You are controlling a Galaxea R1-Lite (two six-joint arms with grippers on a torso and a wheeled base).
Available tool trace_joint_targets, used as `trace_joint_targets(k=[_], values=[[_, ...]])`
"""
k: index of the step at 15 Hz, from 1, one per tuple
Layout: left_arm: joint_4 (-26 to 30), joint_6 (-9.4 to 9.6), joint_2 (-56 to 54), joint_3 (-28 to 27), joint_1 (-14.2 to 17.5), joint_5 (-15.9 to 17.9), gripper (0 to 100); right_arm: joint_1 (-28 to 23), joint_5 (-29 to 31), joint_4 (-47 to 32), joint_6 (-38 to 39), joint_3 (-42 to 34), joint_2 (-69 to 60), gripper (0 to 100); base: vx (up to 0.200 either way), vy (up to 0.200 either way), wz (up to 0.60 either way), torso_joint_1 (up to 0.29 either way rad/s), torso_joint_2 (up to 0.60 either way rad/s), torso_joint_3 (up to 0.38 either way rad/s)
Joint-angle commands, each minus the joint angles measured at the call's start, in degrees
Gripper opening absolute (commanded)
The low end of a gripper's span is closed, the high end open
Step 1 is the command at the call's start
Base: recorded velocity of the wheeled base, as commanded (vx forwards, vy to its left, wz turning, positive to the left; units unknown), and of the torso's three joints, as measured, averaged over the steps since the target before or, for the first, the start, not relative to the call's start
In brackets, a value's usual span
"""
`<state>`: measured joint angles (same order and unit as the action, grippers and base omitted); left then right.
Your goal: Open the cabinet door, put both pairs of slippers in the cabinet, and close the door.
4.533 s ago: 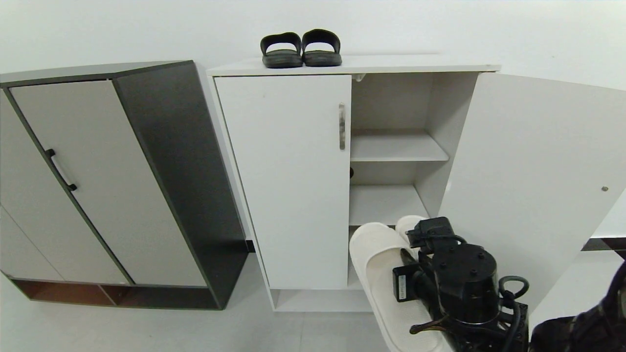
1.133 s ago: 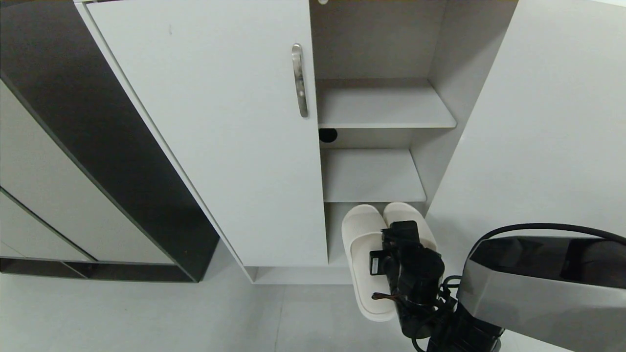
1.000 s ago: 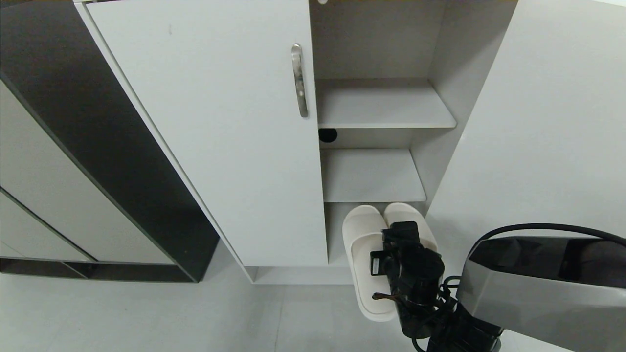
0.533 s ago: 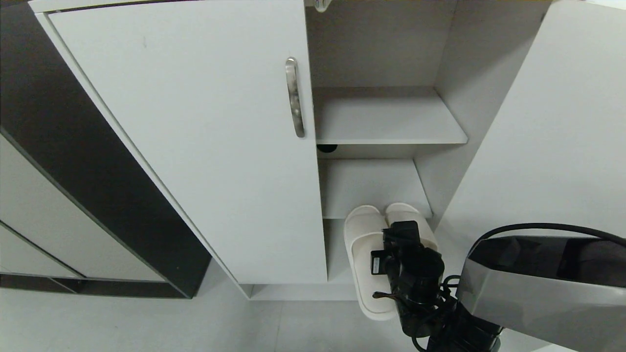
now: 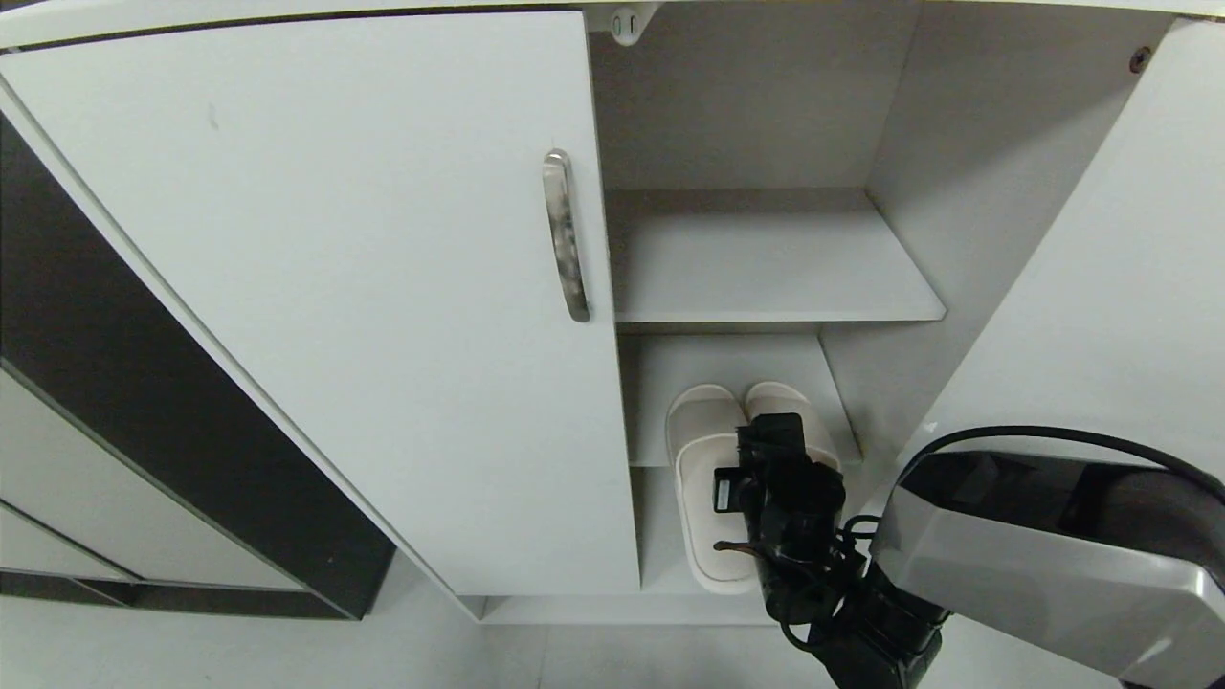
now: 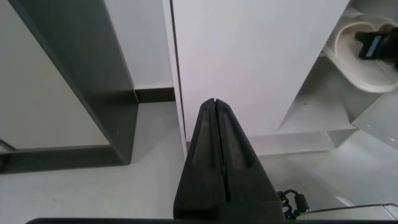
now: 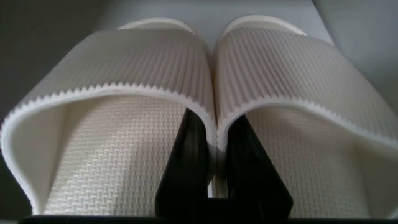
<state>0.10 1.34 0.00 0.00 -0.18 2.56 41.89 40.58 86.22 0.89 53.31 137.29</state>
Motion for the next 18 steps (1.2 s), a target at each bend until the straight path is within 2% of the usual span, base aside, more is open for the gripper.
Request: trace_joint_targets(k=[1,8,12,18], values=[[0.0,-0.02,0.1,0.0,0.0,0.0,0,-1.9,-0.4,-2.4,0.1,5.4,1.9,0,0.000,0.000,0.00,0.000,0.00,0.000],[0.0,-0.02,0.1,0.0,0.0,0.0,0,-5.0,-3.1,-15.5,0.9,19.9,3.2,0,0.000,0.000,0.00,0.000,0.00,0.000],[0.0,-0.02,0.1,0.0,0.0,0.0,0,-5.6,-4.8,-21.9,3.1,25.4,4.0,0,0.000,0.000,0.00,0.000,0.00,0.000],[0.0,-0.11,0.1,0.0,0.0,0.0,0,-6.9,-5.6,-27.3,2.7,33.0,5.8,0,0.000,0.000,0.00,0.000,0.00,0.000]])
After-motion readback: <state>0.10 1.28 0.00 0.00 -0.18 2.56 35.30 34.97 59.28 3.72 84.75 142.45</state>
